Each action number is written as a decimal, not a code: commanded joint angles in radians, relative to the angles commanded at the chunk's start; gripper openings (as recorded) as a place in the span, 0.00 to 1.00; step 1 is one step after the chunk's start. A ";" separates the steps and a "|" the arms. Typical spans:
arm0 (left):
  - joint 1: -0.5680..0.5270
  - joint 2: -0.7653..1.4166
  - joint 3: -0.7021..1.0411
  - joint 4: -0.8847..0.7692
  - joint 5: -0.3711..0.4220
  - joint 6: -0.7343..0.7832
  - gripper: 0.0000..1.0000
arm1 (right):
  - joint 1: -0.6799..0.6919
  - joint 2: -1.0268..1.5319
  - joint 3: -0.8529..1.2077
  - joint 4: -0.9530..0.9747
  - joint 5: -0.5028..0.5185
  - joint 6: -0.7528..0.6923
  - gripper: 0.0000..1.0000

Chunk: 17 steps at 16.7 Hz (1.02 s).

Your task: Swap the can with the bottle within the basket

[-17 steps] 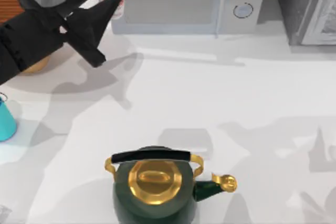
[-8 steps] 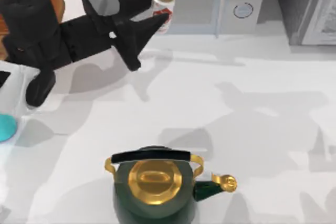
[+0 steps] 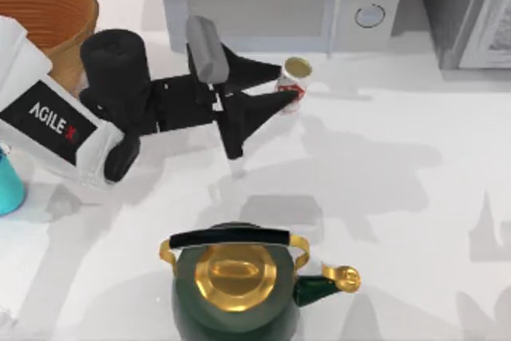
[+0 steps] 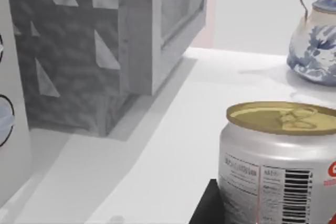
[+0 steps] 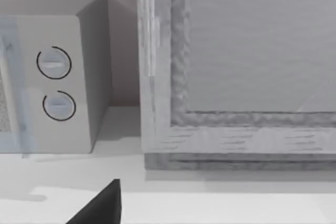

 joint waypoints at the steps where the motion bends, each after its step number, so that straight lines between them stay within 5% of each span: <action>1: -0.005 0.041 0.016 0.022 0.020 -0.001 0.00 | 0.000 0.000 0.000 0.000 0.000 0.000 1.00; 10: -0.047 0.337 0.160 0.204 0.184 -0.014 0.00 | 0.000 0.000 0.000 0.000 0.000 0.000 1.00; 17: -0.050 0.354 0.174 0.222 0.201 -0.020 0.00 | 0.000 0.000 0.000 0.000 0.000 0.000 1.00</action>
